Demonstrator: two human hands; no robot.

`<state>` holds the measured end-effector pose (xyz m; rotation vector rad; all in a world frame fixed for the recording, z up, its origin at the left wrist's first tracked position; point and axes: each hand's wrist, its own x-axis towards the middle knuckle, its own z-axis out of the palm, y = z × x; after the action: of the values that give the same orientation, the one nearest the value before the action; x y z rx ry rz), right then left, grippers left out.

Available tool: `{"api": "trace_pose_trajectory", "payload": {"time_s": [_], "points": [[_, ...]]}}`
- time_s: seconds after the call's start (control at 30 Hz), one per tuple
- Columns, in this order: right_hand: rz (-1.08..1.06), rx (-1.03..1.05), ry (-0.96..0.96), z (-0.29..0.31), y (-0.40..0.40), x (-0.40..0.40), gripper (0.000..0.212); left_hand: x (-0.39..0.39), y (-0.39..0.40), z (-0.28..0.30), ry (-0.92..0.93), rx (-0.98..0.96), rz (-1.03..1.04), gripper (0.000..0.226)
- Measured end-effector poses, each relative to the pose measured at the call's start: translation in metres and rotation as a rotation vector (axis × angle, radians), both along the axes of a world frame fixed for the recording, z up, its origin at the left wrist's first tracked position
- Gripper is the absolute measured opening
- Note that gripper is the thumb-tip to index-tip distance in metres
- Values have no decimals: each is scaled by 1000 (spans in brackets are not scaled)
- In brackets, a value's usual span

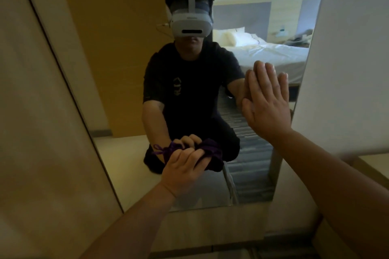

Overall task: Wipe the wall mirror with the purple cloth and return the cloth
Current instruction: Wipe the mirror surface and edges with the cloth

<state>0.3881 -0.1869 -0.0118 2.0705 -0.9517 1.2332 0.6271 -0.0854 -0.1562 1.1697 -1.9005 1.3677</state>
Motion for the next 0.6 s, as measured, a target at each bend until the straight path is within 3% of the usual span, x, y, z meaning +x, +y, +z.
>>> {"api": "trace_pose_trajectory", "payload": {"time_s": [0.23,0.43,0.6], "points": [[-61,145,-11,10,4,-49,63,-12,16,55,-21,110,-25,32],[-134,227,84,16,0,-66,64,-52,-20,217,100,-216,-114,25],[-138,178,85,8,-12,-67,62,-73,-63,324,95,-383,20,33]]}}
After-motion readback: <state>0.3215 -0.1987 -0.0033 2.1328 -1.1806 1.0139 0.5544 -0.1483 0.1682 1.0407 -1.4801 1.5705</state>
